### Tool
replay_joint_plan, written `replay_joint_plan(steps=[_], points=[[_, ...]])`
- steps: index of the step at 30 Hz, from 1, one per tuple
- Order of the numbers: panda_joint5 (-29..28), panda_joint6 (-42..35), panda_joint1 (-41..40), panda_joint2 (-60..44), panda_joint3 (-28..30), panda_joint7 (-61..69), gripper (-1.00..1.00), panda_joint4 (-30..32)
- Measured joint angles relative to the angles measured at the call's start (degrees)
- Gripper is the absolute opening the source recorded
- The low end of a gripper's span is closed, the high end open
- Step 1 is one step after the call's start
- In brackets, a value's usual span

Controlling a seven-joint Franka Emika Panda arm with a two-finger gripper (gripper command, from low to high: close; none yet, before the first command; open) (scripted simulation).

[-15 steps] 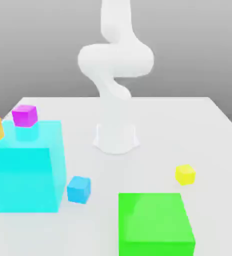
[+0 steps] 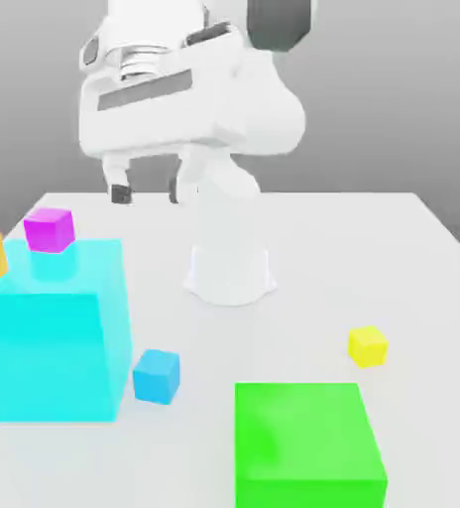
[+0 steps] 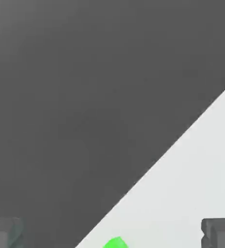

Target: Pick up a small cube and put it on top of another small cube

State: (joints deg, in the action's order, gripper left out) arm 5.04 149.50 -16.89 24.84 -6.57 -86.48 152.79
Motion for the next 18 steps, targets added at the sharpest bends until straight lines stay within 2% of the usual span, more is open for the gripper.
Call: replay_joint_plan(steps=[14, 18], points=[[0.49, 14.18, -12.20, -16.74, -4.95, -34.85, 0.00, 16.66], [-4.48, 20.01, -14.10, -23.81, -4.31, -42.05, 0.00, 17.61]])
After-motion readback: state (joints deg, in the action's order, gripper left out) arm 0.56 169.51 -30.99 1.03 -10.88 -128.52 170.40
